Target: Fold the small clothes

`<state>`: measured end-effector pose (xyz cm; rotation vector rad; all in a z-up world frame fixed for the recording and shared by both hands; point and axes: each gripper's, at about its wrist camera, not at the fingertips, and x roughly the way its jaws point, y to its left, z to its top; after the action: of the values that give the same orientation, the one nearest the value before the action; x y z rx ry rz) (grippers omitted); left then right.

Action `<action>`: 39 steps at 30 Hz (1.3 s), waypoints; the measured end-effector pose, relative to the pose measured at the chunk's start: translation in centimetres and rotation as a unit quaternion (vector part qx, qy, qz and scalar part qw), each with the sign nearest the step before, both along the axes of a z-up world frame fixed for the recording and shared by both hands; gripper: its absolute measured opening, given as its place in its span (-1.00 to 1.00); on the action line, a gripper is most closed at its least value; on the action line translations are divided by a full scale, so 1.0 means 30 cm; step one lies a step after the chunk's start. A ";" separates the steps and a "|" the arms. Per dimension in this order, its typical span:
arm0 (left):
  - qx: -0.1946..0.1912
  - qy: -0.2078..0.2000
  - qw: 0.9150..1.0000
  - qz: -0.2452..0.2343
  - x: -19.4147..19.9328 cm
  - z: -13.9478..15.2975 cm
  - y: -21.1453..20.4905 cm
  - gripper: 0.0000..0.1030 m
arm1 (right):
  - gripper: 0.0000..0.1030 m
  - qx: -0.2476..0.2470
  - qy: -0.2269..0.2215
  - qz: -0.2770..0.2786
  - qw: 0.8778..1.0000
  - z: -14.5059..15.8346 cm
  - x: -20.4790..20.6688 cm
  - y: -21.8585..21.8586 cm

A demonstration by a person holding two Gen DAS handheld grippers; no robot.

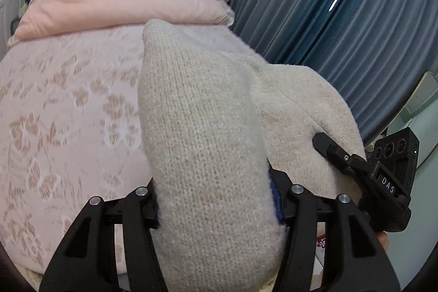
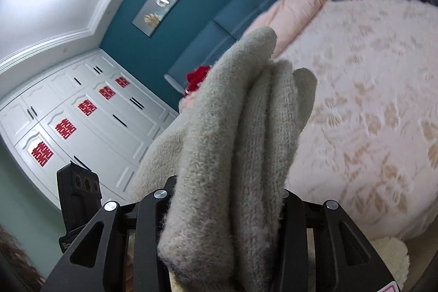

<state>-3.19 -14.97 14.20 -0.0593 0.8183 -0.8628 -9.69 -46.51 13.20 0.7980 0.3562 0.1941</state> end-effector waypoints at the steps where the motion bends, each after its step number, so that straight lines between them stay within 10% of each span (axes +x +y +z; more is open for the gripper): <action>1: -0.014 -0.024 1.000 -0.007 -0.016 0.072 0.005 0.04 | -0.28 -0.012 -0.022 -0.005 1.000 0.059 -0.017 0.002; 12: -0.148 -0.227 0.962 -0.028 -0.120 0.624 0.261 0.12 | -0.25 -0.129 -0.232 0.007 0.964 0.592 -0.081 0.220; 17: -0.176 -0.286 0.942 0.000 -0.101 0.722 0.458 0.17 | -0.23 -0.135 -0.272 0.052 0.951 0.669 0.006 0.362; 23: -0.170 -0.286 0.942 0.045 -0.003 0.720 0.666 0.17 | -0.22 -0.125 -0.257 0.102 0.953 0.657 0.148 0.540; 32: -0.115 -0.181 0.971 0.109 0.282 0.401 0.804 0.17 | -0.21 -0.105 -0.110 0.144 0.978 0.297 0.480 0.718; 36: -0.074 -0.084 0.986 0.127 0.465 0.043 0.837 0.35 | 0.17 -0.077 0.028 0.160 0.984 -0.146 0.645 0.722; 39: -0.008 0.035 0.981 0.190 0.557 -0.365 0.883 0.36 | 0.17 -0.093 0.206 0.133 0.965 -0.567 0.693 0.693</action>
<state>13.53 11.53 3.24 -0.2529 0.8318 -0.5084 11.12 -25.71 -3.80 0.5994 0.8661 0.2412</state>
